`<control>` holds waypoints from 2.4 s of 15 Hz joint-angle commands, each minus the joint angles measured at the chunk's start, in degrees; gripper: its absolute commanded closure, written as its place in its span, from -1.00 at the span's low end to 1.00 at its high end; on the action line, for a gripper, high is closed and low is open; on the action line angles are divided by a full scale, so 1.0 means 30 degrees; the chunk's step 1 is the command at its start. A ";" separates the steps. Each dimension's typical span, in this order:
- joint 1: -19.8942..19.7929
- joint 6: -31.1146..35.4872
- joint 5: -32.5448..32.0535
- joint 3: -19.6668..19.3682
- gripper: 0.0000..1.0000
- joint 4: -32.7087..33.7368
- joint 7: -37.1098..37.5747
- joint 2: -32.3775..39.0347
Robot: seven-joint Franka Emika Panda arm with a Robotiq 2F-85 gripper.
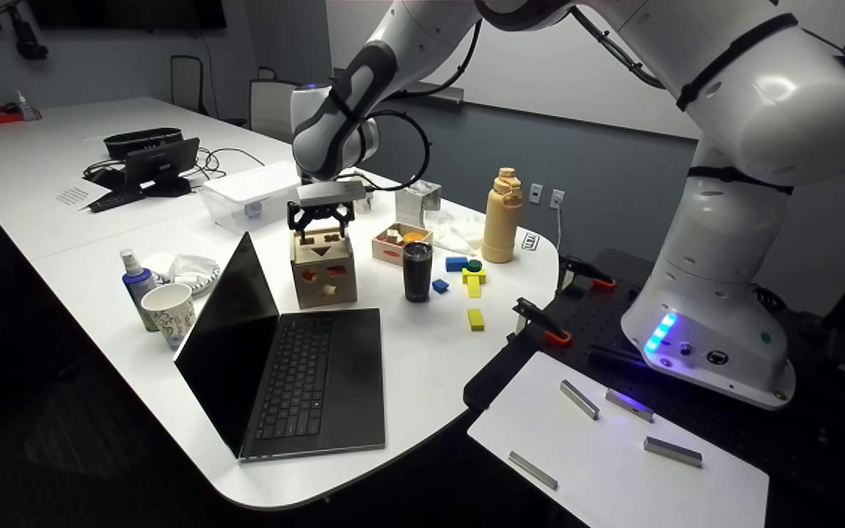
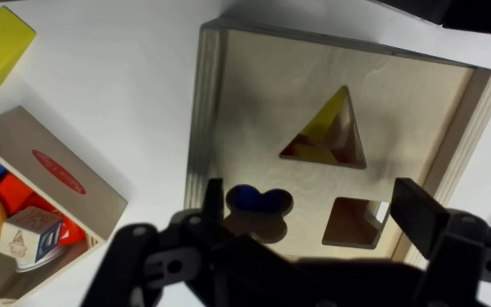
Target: Open the cube-shaped wooden object
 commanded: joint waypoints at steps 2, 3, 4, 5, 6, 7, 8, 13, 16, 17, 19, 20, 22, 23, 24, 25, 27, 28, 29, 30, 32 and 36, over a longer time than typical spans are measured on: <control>0.0929 -0.0137 0.0035 -0.0824 -1.00 0.1508 0.0870 0.1088; 0.1077 -0.0143 -0.0023 -0.0973 -1.00 0.1669 0.0938 0.1242; 0.1141 -0.0206 -0.0031 -0.1058 -1.00 0.1803 0.0929 0.1371; 0.1211 -0.0226 -0.0026 -0.1131 -1.00 0.1893 0.0950 0.1506; 0.1172 -0.0443 0.0064 -0.1087 -1.00 0.1920 0.0857 0.1538; 0.1100 -0.0692 0.0139 -0.0985 -1.00 0.2006 0.0669 0.1542; 0.0922 -0.1024 0.0221 -0.0744 -1.00 0.1990 0.0309 0.1432; 0.0589 -0.2566 0.0382 -0.0341 -1.00 0.2101 -0.0027 0.1203; 0.0462 -0.3380 0.0447 -0.0208 -1.00 0.2350 -0.0007 0.1212; 0.0389 -0.3696 0.0508 -0.0121 -1.00 0.2437 -0.0035 0.1205; 0.0184 -0.4231 0.0633 0.0102 -1.00 0.2623 -0.0120 0.1230; 0.0072 -0.4545 0.0719 0.0221 -1.00 0.2739 -0.0176 0.1254; -0.0128 -0.5098 0.0959 0.0442 -1.00 0.2931 -0.0250 0.1279; -0.0202 -0.5397 0.1114 0.0529 -1.00 0.3058 -0.0265 0.1309; -0.0289 -0.5669 0.1233 0.0622 -1.00 0.3156 -0.0270 0.1332; -0.0344 -0.5903 0.1314 0.0680 -1.00 0.3253 -0.0251 0.1363; -0.0437 -0.6270 0.1440 0.0795 -1.00 0.3377 -0.0221 0.1403; -0.0434 -0.6435 0.1484 0.0808 -1.00 0.3445 -0.0208 0.1439; -0.0446 -0.6594 0.1537 0.0854 -1.00 0.3480 -0.0241 0.1469; -0.0461 -0.6703 0.1596 0.0899 -1.00 0.3506 -0.0247 0.1486; -0.0540 -0.6998 0.1780 0.1064 -1.00 0.3551 -0.0299 0.1497; -0.0725 -0.7558 0.2096 0.1302 -1.00 0.3661 -0.0367 0.1538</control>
